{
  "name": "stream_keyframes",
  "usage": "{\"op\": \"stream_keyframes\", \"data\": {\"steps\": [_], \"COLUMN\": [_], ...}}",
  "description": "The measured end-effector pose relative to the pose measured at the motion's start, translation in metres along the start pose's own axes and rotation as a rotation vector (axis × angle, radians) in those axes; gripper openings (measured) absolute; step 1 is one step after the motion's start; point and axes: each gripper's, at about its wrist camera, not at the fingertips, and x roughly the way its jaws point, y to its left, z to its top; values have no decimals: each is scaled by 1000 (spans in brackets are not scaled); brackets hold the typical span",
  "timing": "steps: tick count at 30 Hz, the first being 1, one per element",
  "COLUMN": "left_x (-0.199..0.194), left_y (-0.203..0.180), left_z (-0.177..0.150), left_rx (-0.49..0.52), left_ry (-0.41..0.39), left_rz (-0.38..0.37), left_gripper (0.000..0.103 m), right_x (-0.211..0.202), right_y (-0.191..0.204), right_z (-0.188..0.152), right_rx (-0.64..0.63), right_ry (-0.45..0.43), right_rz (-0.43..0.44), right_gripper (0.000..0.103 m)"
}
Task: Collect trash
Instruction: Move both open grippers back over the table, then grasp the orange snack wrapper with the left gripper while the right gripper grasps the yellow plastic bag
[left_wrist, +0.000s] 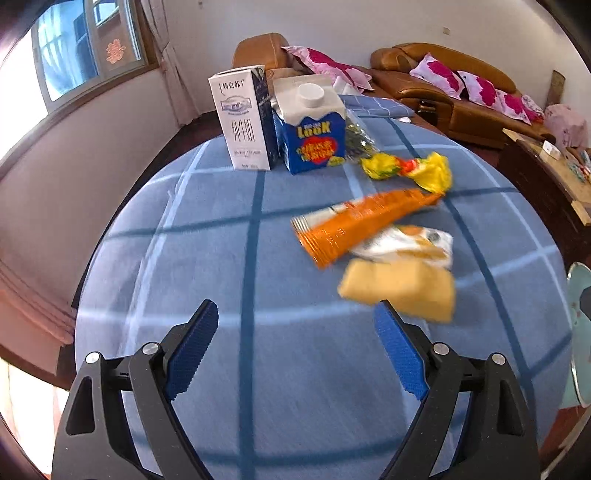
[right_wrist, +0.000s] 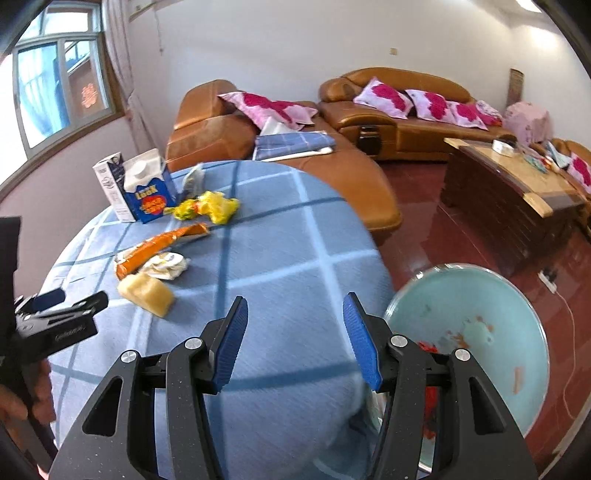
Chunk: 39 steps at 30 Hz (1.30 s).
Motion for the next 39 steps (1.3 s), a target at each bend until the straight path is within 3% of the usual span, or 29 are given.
{"op": "stream_keyframes", "data": {"steps": [8, 13, 14, 17, 20, 23, 31, 39], "left_x": [34, 62, 65, 73, 77, 77, 61, 32], "left_y": [-4, -17, -19, -23, -23, -24, 2, 30], "left_z": [40, 54, 56, 58, 59, 58, 55, 37], "left_rx": [131, 212, 225, 258, 249, 254, 132, 121], "left_ry": [-3, 38, 37, 42, 40, 18, 0, -8], "left_rz": [-72, -111, -113, -142, -197, -182, -195, -171], "left_gripper": [84, 80, 78, 56, 41, 26, 22, 17], "right_x": [16, 28, 31, 38, 46, 59, 103, 143], "right_y": [12, 12, 11, 10, 10, 15, 35, 60], "right_z": [18, 24, 25, 29, 34, 44, 73, 103], "right_rx": [-15, -14, -14, -13, -20, -36, -89, -126], "right_ry": [12, 33, 37, 50, 60, 67, 79, 92], "right_rz": [15, 14, 13, 14, 22, 44, 89, 186], "right_gripper": [54, 54, 54, 54, 54, 54, 54, 54]}}
